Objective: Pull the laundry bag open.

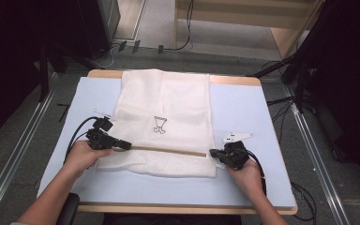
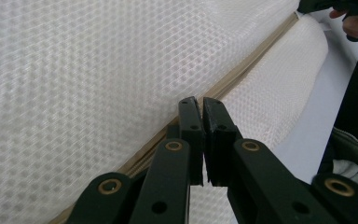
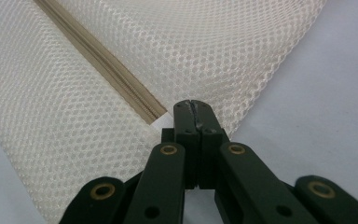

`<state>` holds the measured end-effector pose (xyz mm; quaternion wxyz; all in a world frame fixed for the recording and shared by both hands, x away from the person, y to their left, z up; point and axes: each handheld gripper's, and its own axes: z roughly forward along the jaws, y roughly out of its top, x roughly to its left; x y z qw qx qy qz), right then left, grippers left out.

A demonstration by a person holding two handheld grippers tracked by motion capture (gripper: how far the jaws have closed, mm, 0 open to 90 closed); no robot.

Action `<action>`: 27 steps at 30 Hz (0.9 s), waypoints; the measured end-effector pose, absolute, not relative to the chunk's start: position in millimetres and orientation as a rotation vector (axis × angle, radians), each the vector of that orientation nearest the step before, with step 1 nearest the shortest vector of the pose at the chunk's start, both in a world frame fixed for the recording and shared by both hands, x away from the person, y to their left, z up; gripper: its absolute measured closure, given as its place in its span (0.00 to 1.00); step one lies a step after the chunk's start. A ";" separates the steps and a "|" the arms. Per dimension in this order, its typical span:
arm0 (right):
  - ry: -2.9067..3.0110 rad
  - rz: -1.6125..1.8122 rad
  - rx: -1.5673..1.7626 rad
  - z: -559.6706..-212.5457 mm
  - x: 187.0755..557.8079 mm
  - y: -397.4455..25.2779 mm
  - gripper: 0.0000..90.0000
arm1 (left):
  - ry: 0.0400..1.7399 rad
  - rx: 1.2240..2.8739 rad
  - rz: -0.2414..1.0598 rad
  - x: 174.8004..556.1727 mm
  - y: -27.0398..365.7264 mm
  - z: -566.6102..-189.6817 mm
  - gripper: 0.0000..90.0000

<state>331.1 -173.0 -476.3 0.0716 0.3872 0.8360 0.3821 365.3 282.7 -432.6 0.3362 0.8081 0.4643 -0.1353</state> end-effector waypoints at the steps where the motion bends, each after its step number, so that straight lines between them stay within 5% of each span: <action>1: 2.513 1.148 1.167 -476.2 331.2 -173.0 1.00 | 1.216 2.104 -0.351 364.6 286.5 -432.7 0.98; 27: 2.540 1.151 1.163 -475.7 334.4 -174.6 1.00 | 1.272 2.046 -0.297 354.9 317.1 -427.9 0.99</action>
